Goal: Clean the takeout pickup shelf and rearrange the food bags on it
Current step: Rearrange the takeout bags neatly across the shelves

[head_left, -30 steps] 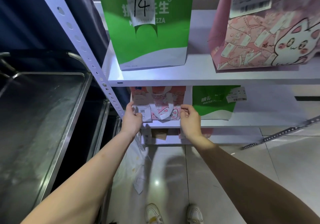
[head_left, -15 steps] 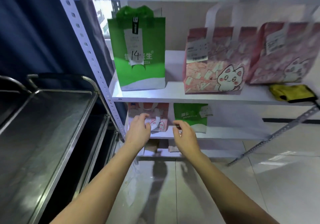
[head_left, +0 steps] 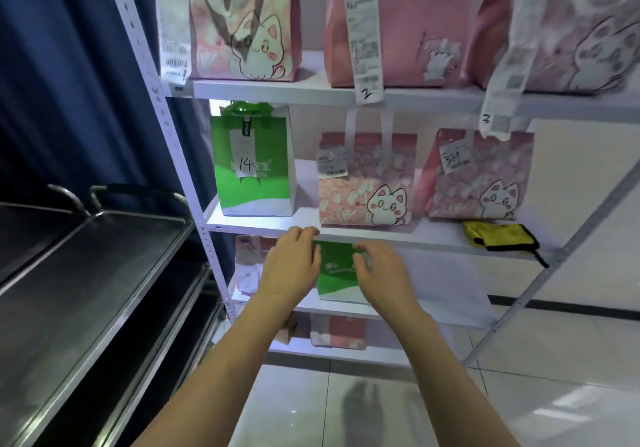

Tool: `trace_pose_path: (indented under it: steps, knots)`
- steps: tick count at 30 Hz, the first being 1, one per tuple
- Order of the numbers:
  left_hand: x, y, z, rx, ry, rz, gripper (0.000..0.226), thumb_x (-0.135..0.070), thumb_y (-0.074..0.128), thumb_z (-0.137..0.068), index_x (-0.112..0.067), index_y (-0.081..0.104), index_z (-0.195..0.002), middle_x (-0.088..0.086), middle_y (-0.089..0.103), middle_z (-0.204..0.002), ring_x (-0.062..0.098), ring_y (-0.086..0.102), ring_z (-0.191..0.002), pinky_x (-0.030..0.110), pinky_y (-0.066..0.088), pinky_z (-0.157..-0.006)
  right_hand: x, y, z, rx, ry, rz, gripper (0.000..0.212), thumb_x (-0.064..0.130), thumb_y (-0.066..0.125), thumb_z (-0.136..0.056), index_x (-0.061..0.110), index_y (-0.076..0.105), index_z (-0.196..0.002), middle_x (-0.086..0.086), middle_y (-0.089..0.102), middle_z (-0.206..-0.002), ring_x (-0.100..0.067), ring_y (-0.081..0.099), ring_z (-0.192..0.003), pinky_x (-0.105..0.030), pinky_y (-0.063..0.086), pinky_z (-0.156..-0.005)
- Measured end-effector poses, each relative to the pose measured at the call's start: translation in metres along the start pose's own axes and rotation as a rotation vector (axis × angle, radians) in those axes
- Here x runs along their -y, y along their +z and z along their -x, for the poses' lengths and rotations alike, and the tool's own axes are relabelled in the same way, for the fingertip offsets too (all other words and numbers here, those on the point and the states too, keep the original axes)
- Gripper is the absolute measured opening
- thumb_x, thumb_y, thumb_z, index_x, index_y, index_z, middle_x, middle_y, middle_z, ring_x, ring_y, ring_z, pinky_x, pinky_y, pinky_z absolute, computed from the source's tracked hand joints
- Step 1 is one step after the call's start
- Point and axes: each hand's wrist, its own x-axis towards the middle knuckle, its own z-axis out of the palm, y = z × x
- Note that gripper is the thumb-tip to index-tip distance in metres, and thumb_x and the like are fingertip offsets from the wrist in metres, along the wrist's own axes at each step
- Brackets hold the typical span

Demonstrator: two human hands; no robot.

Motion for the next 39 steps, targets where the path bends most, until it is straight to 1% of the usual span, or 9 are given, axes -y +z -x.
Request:
trace_pose_path:
  steps: [3, 7, 15, 22, 29, 33, 36, 38, 39]
  knots:
    - [-0.025, -0.012, 0.006, -0.047, 0.009, -0.030, 0.035, -0.029, 0.046, -0.104, -0.022, 0.053, -0.138, 0.003, 0.057, -0.129, 0.024, 0.058, -0.114, 0.043, 0.054, -0.092, 0.001, -0.024, 0.006, -0.026, -0.052, 0.007, 0.025, 0.023, 0.056, -0.103, 0.016, 0.065, -0.124, -0.001, 0.062, -0.121, -0.020, 0.056, -0.113, -0.037, 0.048, -0.100]
    - [-0.053, -0.020, 0.012, -0.052, 0.021, -0.067, 0.035, -0.032, 0.044, -0.105, -0.023, 0.052, -0.139, 0.002, 0.058, -0.128, 0.024, 0.056, -0.114, 0.041, 0.053, -0.087, 0.000, -0.049, 0.014, -0.067, -0.094, 0.020, 0.029, 0.019, 0.056, -0.101, 0.016, 0.063, -0.130, -0.001, 0.061, -0.129, -0.019, 0.053, -0.122, -0.034, 0.043, -0.104]
    - [-0.088, -0.003, 0.021, -0.056, 0.068, -0.057, 0.034, -0.031, 0.047, -0.104, -0.021, 0.054, -0.136, 0.002, 0.059, -0.124, 0.025, 0.059, -0.108, 0.041, 0.054, -0.084, -0.020, -0.079, 0.025, -0.129, -0.085, -0.004, 0.026, 0.014, 0.058, -0.100, 0.012, 0.065, -0.125, -0.003, 0.062, -0.126, -0.020, 0.054, -0.120, -0.025, 0.038, -0.102]
    - [-0.105, 0.013, 0.019, -0.009, 0.081, -0.036, 0.037, -0.032, 0.047, -0.104, -0.025, 0.051, -0.140, 0.000, 0.057, -0.133, 0.024, 0.058, -0.115, 0.042, 0.055, -0.088, -0.040, -0.091, 0.027, -0.170, -0.074, -0.010, 0.026, 0.014, 0.060, -0.099, 0.013, 0.066, -0.124, -0.004, 0.063, -0.125, -0.021, 0.056, -0.119, -0.032, 0.044, -0.104]
    - [-0.084, 0.008, 0.013, -0.008, 0.031, -0.025, 0.035, -0.033, 0.046, -0.104, -0.026, 0.051, -0.138, -0.001, 0.056, -0.131, 0.022, 0.059, -0.111, 0.041, 0.056, -0.083, -0.031, -0.074, 0.003, -0.157, -0.122, -0.005, 0.026, 0.014, 0.060, -0.100, 0.012, 0.066, -0.125, -0.005, 0.064, -0.124, -0.022, 0.057, -0.119, -0.035, 0.044, -0.106]
    - [-0.062, 0.003, -0.003, -0.005, -0.015, -0.009, 0.032, -0.032, 0.043, -0.105, -0.025, 0.051, -0.135, 0.000, 0.056, -0.128, 0.022, 0.058, -0.112, 0.042, 0.056, -0.082, -0.022, -0.061, -0.021, -0.138, -0.123, -0.037, 0.025, 0.016, 0.059, -0.101, 0.012, 0.066, -0.126, -0.002, 0.063, -0.125, -0.018, 0.056, -0.118, -0.034, 0.045, -0.106]
    - [-0.050, 0.010, -0.021, -0.003, -0.056, 0.040, 0.032, -0.029, 0.040, -0.107, -0.026, 0.052, -0.136, -0.002, 0.055, -0.130, 0.019, 0.057, -0.116, 0.038, 0.052, -0.082, -0.019, -0.057, -0.040, -0.123, -0.122, -0.055, 0.025, 0.020, 0.056, -0.104, 0.013, 0.065, -0.126, 0.000, 0.062, -0.127, -0.014, 0.054, -0.116, -0.026, 0.042, -0.101]
    - [-0.044, 0.018, -0.035, -0.009, -0.065, 0.078, 0.031, -0.029, 0.041, -0.107, -0.026, 0.052, -0.135, -0.002, 0.056, -0.131, 0.018, 0.057, -0.117, 0.039, 0.055, -0.084, -0.021, -0.055, -0.055, -0.120, -0.112, -0.059, 0.026, 0.020, 0.056, -0.104, 0.015, 0.065, -0.127, 0.003, 0.060, -0.126, -0.009, 0.051, -0.112, -0.018, 0.039, -0.094]
    - [-0.042, 0.023, -0.044, -0.012, -0.066, 0.096, 0.030, -0.029, 0.042, -0.107, -0.026, 0.053, -0.134, -0.002, 0.057, -0.131, 0.018, 0.057, -0.117, 0.041, 0.056, -0.086, -0.023, -0.056, -0.063, -0.125, -0.103, -0.067, 0.025, 0.019, 0.056, -0.103, 0.016, 0.065, -0.126, 0.004, 0.060, -0.125, -0.009, 0.050, -0.112, -0.017, 0.041, -0.094]
